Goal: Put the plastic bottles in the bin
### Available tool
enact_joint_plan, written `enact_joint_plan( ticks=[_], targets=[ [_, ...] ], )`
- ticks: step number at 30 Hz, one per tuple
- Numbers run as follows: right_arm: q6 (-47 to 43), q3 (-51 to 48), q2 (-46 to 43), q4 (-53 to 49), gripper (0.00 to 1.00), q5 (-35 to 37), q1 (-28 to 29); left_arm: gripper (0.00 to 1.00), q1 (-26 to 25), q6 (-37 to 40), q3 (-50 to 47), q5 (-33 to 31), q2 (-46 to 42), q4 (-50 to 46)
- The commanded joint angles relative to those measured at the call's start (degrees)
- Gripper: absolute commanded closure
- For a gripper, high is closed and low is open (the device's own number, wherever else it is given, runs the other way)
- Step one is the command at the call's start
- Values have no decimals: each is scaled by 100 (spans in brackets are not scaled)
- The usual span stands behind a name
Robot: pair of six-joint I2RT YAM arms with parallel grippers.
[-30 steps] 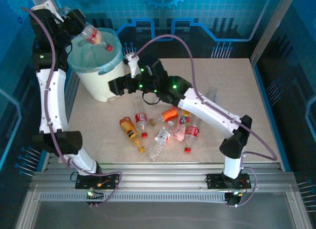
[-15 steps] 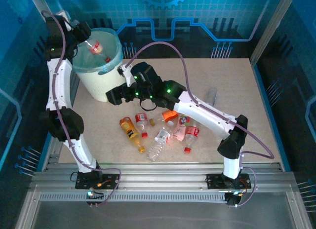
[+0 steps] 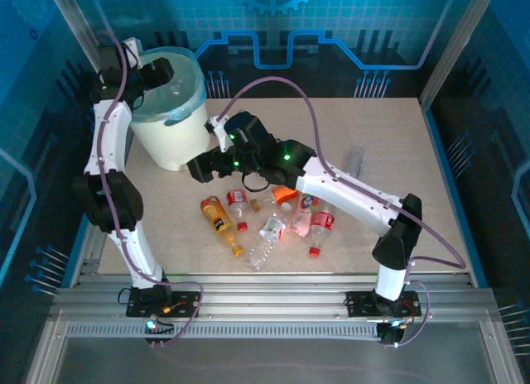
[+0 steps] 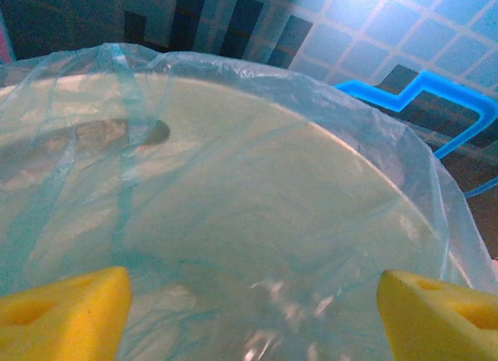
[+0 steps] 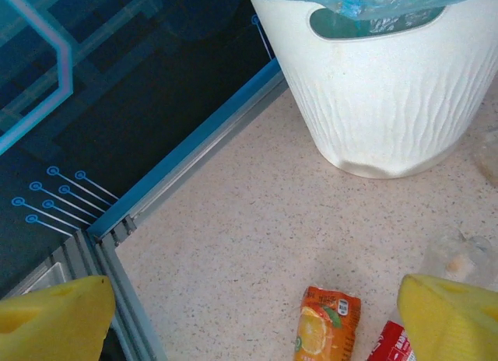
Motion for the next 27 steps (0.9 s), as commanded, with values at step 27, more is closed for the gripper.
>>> enact_joint_plan(
  ticks=[27],
  targets=[
    [-92,-1203,-1388,-409,5,621,-1139,17,-1569,583,-678,-782,-2654,459]
  ],
)
